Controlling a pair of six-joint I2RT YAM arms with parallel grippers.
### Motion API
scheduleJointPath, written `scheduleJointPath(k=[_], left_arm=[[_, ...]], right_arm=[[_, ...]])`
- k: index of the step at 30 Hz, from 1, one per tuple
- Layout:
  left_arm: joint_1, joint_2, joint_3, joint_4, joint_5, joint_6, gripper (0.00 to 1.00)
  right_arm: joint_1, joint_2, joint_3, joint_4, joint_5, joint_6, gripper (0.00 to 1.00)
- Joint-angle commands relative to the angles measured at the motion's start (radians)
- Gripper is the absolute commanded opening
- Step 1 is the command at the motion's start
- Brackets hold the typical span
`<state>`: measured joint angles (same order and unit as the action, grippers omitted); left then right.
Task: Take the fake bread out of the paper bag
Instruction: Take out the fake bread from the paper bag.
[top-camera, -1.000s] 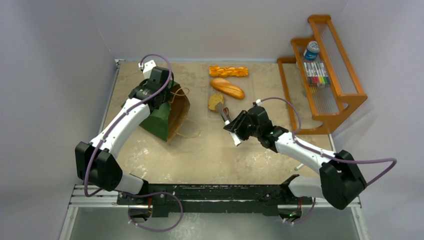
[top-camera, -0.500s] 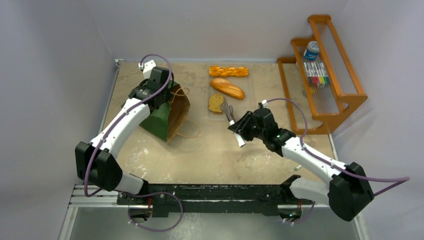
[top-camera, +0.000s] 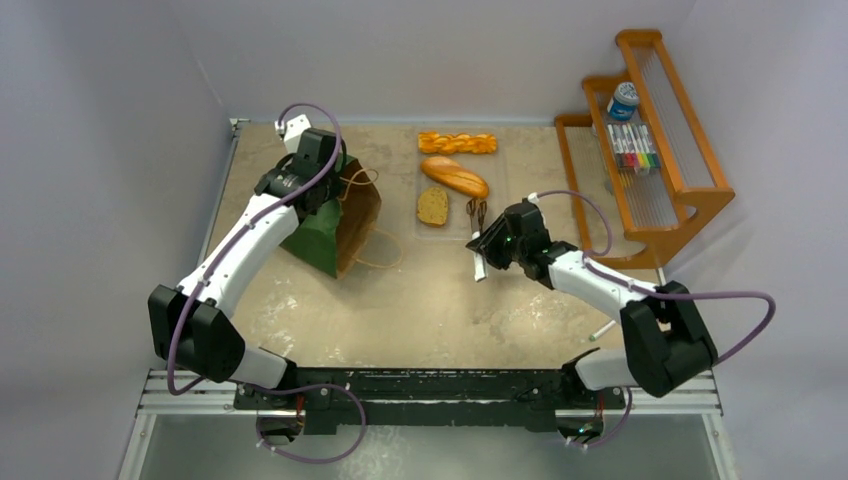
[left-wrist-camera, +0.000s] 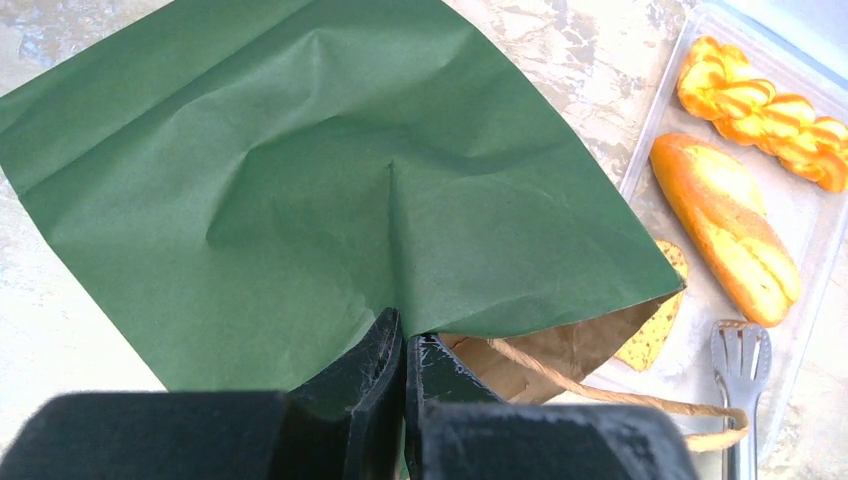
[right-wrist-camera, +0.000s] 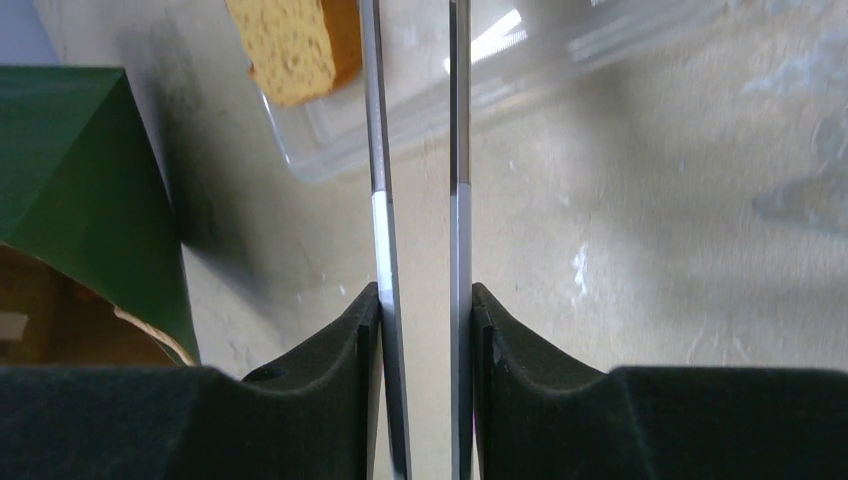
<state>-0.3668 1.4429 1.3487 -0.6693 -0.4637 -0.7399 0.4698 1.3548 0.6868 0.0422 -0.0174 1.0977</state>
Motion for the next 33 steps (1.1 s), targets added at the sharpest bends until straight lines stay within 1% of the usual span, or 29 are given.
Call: scheduleJointPath(k=[1, 13, 18, 20, 24, 29, 33], left_arm=[[0.007, -0.011, 0.042, 0.045, 0.013, 0.005, 0.0], [0.007, -0.022, -0.012, 0.042, 0.009, 0.003, 0.0], [0.007, -0.023, -0.016, 0.038, 0.006, -0.002, 0.0], [0.006, -0.025, -0.013, 0.031, 0.005, 0.0, 0.0], [0.008, -0.031, 0.0, 0.015, -0.008, 0.012, 0.0], [0.007, -0.035, 0.006, 0.007, -0.021, 0.021, 0.0], [0.008, -0.034, 0.009, 0.012, -0.021, 0.043, 0.0]], right_arm=[[-0.049, 0.039, 0.088, 0.096, 0.02, -0.043, 0.0], [-0.199, 0.168, 0.164, 0.183, -0.05, -0.096, 0.0], [-0.222, 0.252, 0.216, 0.233, -0.098, -0.134, 0.0], [-0.223, 0.266, 0.241, 0.217, -0.099, -0.148, 0.0], [-0.223, 0.205, 0.228, 0.172, -0.079, -0.157, 0.0], [-0.223, 0.071, 0.128, 0.143, -0.059, -0.159, 0.0], [-0.223, -0.054, 0.08, 0.099, -0.046, -0.189, 0.0]])
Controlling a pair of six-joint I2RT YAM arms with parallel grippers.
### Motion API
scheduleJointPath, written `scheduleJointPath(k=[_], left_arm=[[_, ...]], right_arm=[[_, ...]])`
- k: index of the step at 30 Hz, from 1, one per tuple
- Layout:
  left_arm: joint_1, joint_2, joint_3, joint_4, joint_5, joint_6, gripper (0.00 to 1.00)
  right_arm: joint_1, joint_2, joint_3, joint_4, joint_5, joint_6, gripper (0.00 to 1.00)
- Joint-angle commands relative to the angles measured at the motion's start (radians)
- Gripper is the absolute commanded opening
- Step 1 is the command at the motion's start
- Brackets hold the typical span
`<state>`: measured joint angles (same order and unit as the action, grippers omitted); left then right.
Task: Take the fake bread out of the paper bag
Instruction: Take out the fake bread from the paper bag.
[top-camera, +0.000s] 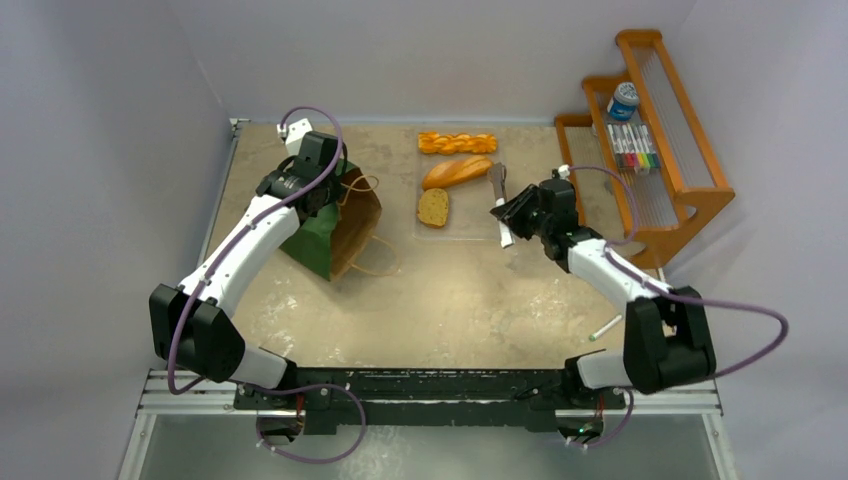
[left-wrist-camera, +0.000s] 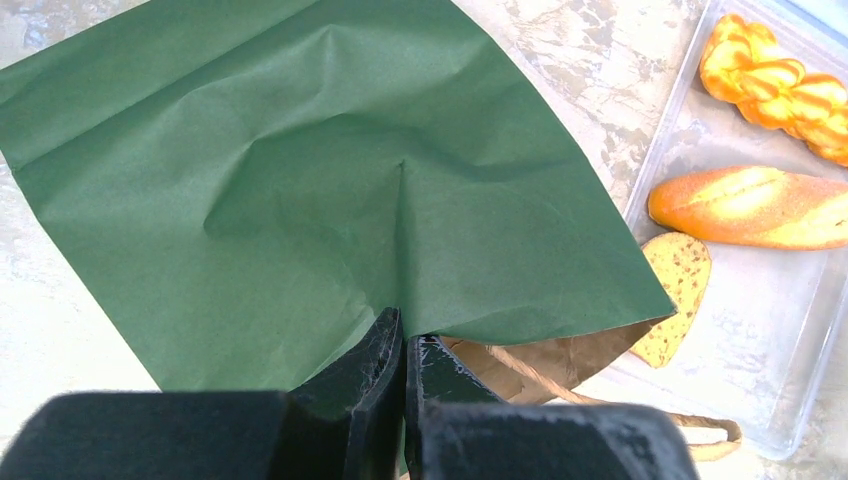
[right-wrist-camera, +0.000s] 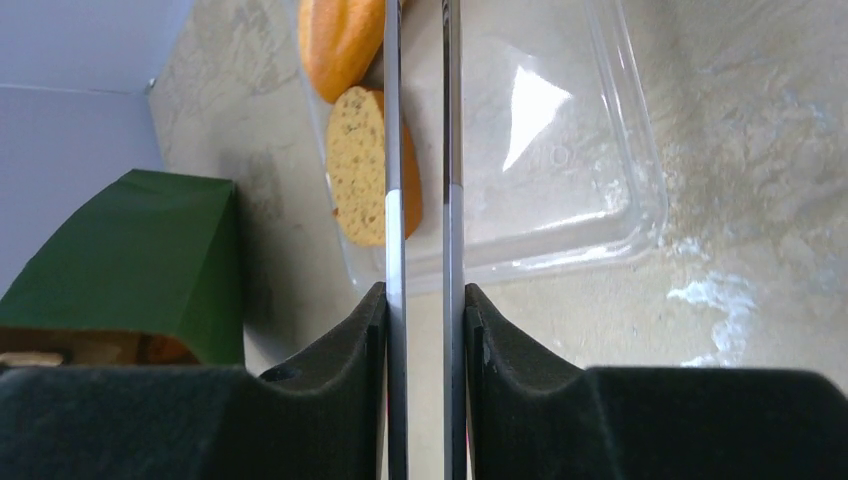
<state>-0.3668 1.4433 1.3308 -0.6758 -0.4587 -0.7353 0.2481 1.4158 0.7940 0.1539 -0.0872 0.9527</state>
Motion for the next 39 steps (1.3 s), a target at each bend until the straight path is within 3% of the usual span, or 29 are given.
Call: scheduleJointPath(k=[1, 14, 30, 39], left_arm=[[0.008, -0.035, 0.024, 0.021, -0.02, 0.047, 0.0], [0.007, -0.026, 0.042, 0.027, 0.038, 0.109, 0.0], [0.007, 0.007, 0.083, 0.03, 0.121, 0.144, 0.0], [0.008, 0.025, 0.11, 0.003, 0.138, 0.17, 0.0]], right_arm=[[0.0, -0.151, -0.045, -0.029, 0.021, -0.048, 0.01], [0.009, -0.511, -0.163, -0.201, -0.195, -0.116, 0.06], [0.264, -0.453, 0.001, -0.246, -0.265, -0.168, 0.09], [0.472, -0.373, 0.086, -0.216, -0.204, -0.132, 0.09]])
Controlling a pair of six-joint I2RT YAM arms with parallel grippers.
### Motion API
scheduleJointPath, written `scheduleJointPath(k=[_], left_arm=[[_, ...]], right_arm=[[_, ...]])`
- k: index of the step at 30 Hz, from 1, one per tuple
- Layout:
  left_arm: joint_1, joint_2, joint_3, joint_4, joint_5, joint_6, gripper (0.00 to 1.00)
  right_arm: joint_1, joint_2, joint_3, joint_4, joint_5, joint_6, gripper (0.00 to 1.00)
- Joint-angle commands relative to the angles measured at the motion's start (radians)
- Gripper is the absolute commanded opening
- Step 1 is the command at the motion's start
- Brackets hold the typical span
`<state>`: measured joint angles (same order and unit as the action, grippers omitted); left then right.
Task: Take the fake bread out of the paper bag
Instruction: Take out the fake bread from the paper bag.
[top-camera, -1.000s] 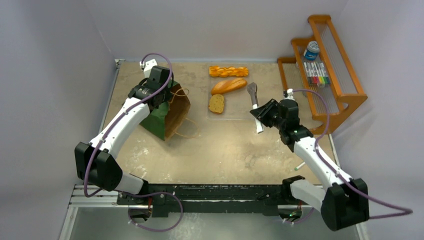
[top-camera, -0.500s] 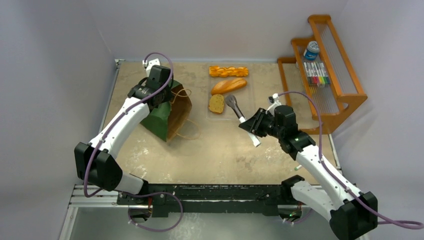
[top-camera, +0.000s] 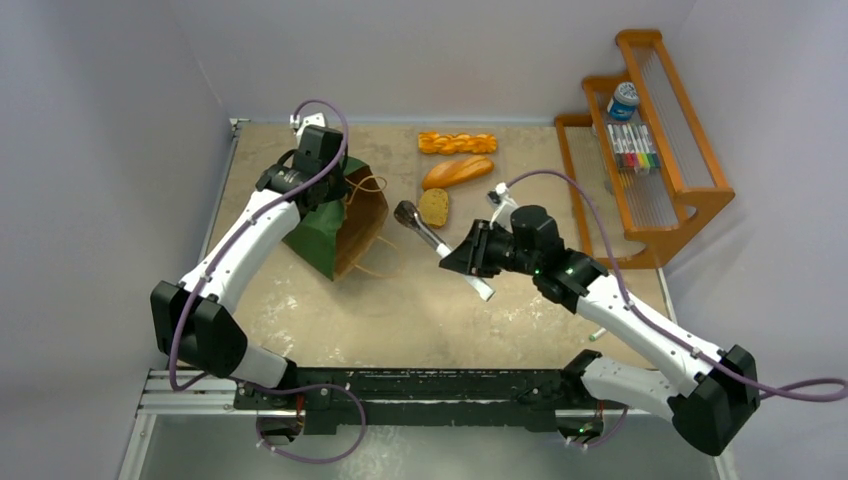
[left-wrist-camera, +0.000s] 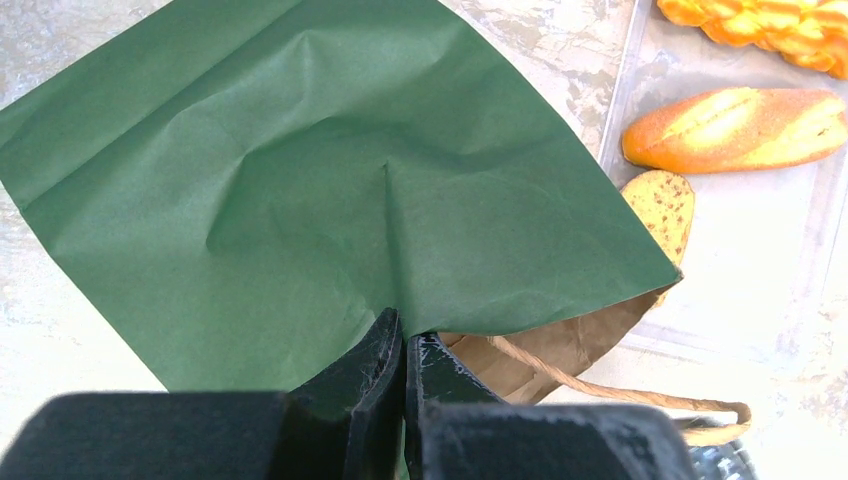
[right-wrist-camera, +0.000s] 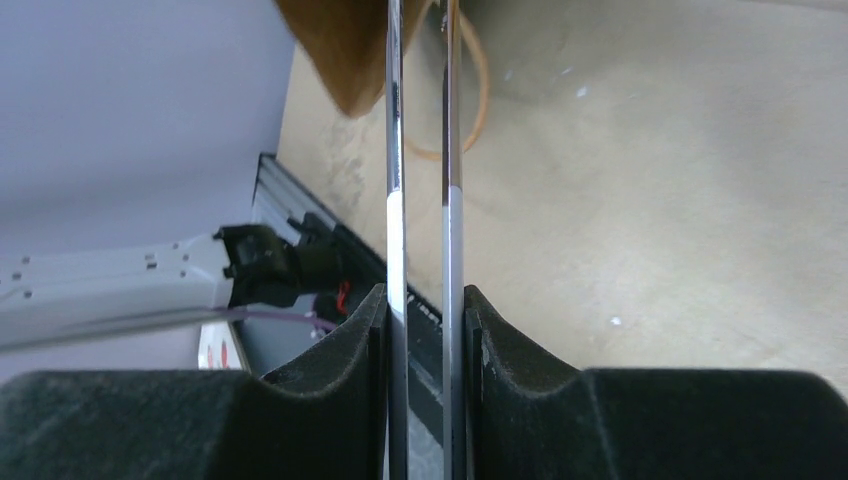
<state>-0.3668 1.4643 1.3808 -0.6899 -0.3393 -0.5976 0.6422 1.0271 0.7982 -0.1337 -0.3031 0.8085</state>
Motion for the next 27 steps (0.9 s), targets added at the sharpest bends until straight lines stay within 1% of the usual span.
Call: scheduleJointPath(k=[1, 7, 11, 15, 20, 24, 27], left_arm=[[0.008, 0.006, 0.063, 0.015, 0.023, 0.034, 0.0], [0.007, 0.013, 0.073, 0.01, 0.038, 0.041, 0.0], [0.007, 0.01, 0.077, 0.001, 0.047, 0.047, 0.0], [0.008, -0.001, 0.078, -0.009, 0.055, 0.053, 0.0], [0.007, -0.022, 0.081, -0.028, 0.066, 0.063, 0.0], [0.007, -0.038, 0.08, -0.046, 0.076, 0.074, 0.0], [0.007, -0.047, 0.086, -0.065, 0.078, 0.08, 0.0]], right_arm=[[0.097, 0.025, 0.087, 0.077, 0.019, 0.018, 0.1], [0.199, 0.098, 0.127, 0.106, 0.051, 0.036, 0.1], [0.236, 0.165, 0.16, 0.13, 0.057, 0.044, 0.1], [0.241, 0.227, 0.161, 0.164, 0.059, 0.054, 0.1], [0.241, 0.334, 0.237, 0.203, 0.048, 0.078, 0.11], [0.241, 0.445, 0.279, 0.263, 0.013, 0.131, 0.13], [0.241, 0.498, 0.31, 0.274, 0.005, 0.186, 0.16]])
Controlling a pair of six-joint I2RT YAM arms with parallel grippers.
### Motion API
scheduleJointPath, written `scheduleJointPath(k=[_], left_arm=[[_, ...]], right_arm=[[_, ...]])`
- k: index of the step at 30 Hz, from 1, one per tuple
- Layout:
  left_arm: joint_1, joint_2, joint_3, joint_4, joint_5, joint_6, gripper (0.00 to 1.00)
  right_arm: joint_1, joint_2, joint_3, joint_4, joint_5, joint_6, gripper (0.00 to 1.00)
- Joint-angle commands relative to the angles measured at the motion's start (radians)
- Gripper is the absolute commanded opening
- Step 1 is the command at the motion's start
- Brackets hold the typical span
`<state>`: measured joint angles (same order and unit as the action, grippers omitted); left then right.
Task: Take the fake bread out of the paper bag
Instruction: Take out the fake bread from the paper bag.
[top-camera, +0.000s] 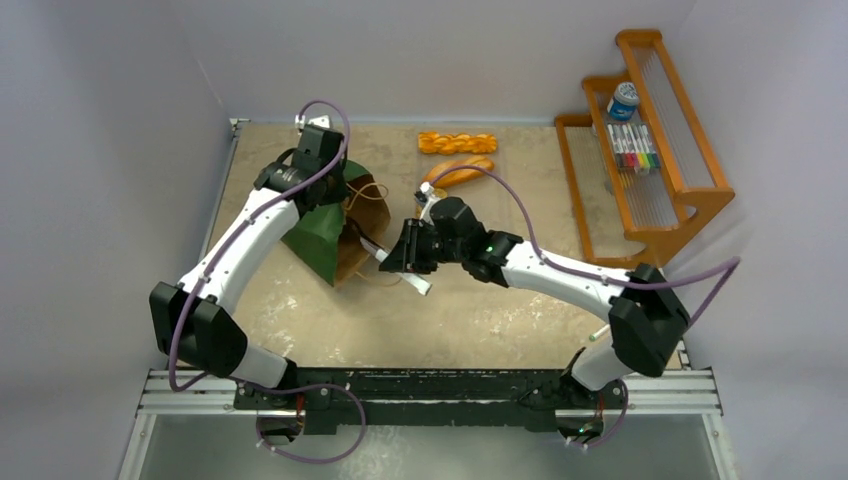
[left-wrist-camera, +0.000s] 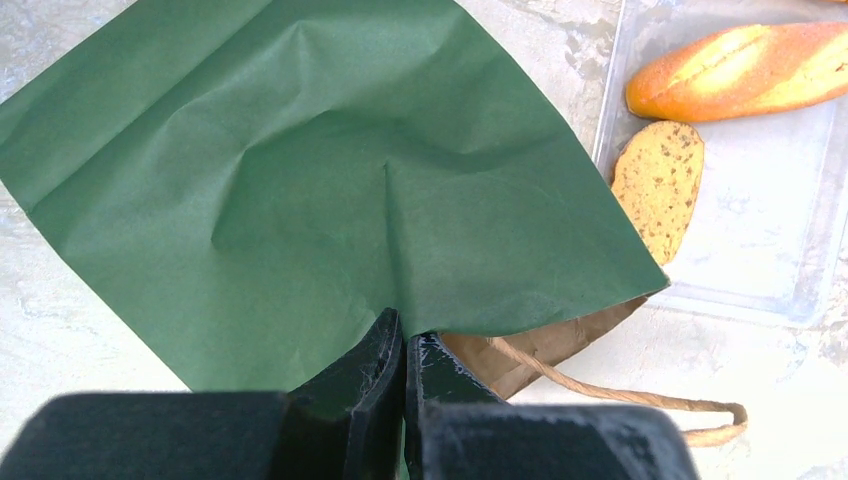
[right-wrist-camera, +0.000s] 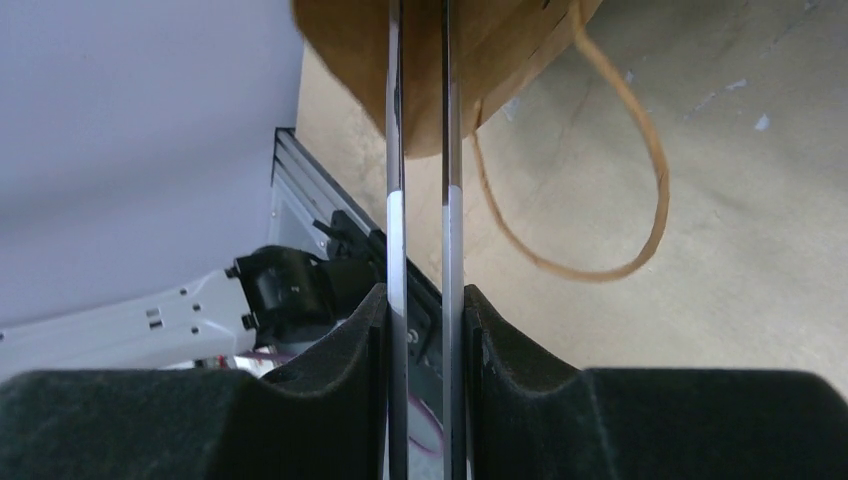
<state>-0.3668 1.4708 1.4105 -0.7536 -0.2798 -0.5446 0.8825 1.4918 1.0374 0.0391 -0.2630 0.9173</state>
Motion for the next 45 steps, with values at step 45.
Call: scheduleJointPath(k=[45], left_arm=[[-0.157, -0.222, -0.285, 0.254, -0.153, -0.348, 0.0]], right_arm=[[-0.01, 0.262, 0.129, 0.196, 0.045, 0.589, 0.24]])
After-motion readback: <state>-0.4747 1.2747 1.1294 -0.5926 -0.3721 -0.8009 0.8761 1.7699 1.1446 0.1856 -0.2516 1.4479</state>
